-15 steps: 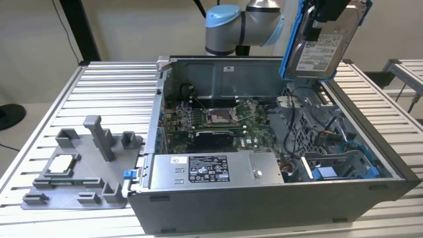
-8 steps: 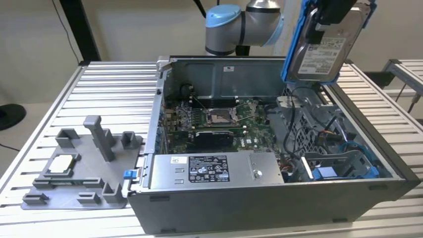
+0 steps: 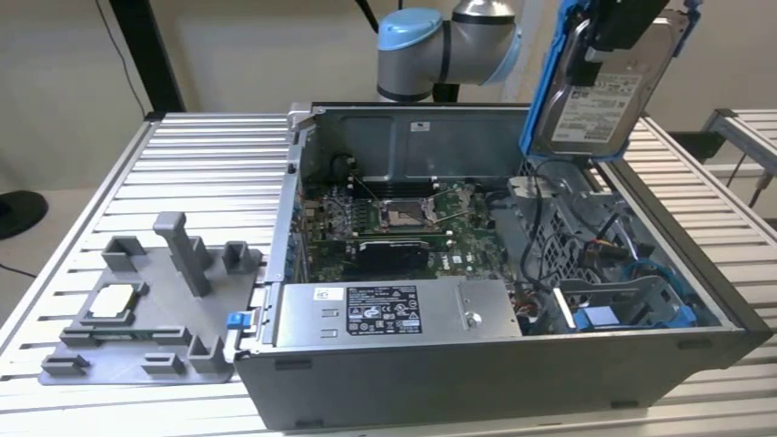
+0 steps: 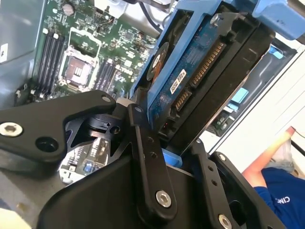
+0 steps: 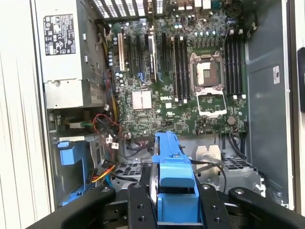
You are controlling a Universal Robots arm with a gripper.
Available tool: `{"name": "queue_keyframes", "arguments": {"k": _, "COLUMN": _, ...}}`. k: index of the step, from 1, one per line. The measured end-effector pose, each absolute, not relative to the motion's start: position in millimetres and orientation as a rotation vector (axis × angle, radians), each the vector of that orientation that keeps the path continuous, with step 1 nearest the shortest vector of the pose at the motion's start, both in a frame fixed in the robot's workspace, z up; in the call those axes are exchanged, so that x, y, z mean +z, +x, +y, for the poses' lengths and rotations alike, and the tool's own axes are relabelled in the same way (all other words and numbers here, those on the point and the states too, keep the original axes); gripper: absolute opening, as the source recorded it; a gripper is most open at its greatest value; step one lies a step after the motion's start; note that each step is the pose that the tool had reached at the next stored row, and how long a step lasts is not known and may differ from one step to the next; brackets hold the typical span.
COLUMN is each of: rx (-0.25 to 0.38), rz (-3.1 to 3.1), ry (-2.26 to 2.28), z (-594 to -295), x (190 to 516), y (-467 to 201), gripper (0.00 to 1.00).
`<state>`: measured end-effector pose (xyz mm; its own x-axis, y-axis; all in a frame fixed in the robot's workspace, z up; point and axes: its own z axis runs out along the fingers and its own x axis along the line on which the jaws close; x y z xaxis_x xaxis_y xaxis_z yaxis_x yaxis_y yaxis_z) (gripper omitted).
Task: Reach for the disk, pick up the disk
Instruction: 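Pick up the disk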
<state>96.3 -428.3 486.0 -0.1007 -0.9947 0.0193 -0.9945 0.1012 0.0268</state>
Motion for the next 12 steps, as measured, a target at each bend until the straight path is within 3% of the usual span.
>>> {"name": "queue_keyframes", "arguments": {"k": 12, "rx": -0.011, "rz": -2.307, "ry": 2.085, "z": -444.5, "x": 485.7, "y": 96.3, "gripper": 0.00}}
